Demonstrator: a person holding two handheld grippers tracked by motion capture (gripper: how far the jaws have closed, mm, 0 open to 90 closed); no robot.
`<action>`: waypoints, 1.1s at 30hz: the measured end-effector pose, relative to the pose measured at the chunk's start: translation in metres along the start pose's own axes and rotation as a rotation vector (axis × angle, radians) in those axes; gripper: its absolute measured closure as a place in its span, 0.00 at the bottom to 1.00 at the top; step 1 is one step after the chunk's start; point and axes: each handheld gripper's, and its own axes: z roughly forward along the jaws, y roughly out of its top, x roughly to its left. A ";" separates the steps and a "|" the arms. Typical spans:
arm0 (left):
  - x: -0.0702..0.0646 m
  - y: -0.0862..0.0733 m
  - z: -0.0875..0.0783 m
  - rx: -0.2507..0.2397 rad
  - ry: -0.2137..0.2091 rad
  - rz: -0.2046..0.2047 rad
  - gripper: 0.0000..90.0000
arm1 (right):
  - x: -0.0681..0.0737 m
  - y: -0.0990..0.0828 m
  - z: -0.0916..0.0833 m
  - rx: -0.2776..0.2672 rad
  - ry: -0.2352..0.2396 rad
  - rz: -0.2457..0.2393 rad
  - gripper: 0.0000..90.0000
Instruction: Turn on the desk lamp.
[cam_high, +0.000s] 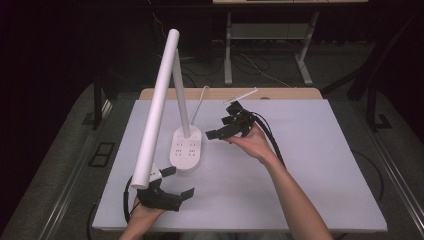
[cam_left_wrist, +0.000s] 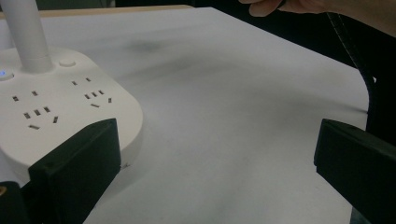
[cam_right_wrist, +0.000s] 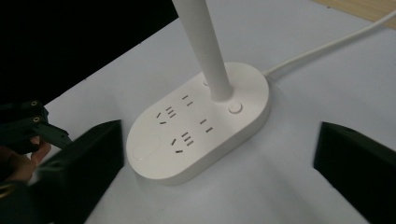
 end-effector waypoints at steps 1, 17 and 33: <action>0.000 0.000 0.000 -0.003 -0.001 -0.003 0.00 | 0.000 0.001 0.002 -0.006 0.011 -0.002 0.07; 0.000 0.000 -0.001 -0.008 -0.003 -0.007 0.00 | -0.005 0.010 0.030 -0.028 -0.006 0.011 0.46; 0.000 0.000 -0.001 -0.006 -0.009 -0.004 0.00 | -0.014 0.013 0.061 -0.013 0.030 0.061 0.81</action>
